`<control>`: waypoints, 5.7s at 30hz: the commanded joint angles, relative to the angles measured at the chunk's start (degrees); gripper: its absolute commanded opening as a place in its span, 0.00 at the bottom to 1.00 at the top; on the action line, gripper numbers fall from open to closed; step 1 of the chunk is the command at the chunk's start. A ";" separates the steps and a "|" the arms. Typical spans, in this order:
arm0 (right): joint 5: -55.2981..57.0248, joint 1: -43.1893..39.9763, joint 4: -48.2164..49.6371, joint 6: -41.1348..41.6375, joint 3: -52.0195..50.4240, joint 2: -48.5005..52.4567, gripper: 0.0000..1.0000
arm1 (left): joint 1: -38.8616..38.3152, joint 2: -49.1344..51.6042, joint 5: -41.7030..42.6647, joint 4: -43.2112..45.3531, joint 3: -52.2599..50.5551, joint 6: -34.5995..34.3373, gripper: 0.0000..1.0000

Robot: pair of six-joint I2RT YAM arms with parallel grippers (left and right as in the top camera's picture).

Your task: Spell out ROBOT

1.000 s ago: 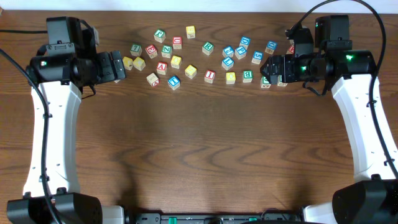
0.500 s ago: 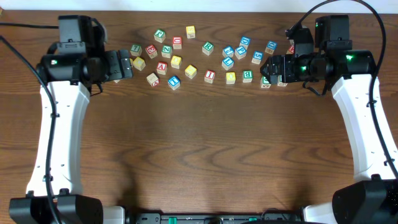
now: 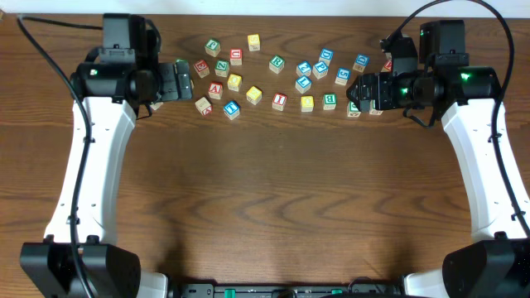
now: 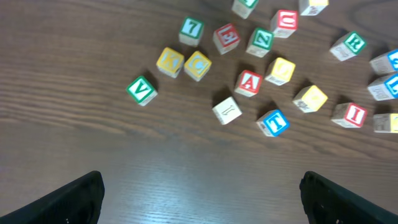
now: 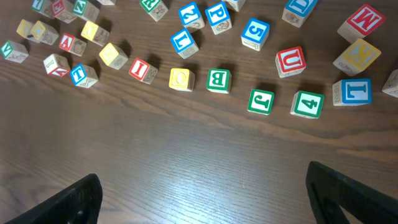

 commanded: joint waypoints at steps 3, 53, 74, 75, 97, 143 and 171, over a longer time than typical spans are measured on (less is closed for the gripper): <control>-0.55 -0.04 -0.20 -0.70 1.25 -0.13 0.99 | -1.60 2.60 -0.90 -1.42 5.68 -0.55 0.99; -0.55 -0.04 -0.20 -0.70 1.25 -0.13 0.99 | -12.59 20.15 -0.87 -6.10 20.02 -0.57 0.99; -0.55 -0.04 -0.20 -0.70 1.25 -0.13 0.99 | -16.68 22.82 -0.87 -4.35 19.89 -3.39 0.98; -0.55 -0.04 -0.20 -0.70 1.25 -0.13 0.99 | -16.70 22.82 -0.87 -4.22 19.89 -3.39 0.99; -0.55 -0.04 -0.20 -0.70 1.25 -0.13 0.99 | -16.70 22.82 -0.90 -5.09 19.89 -3.37 0.99; 14.97 0.00 1.29 15.69 1.25 6.49 0.82 | -6.97 21.49 -4.96 -8.57 19.87 -1.66 0.99; 23.34 4.39 1.95 19.96 1.25 8.50 0.77 | -7.04 22.03 -4.76 -8.52 19.85 -3.85 0.99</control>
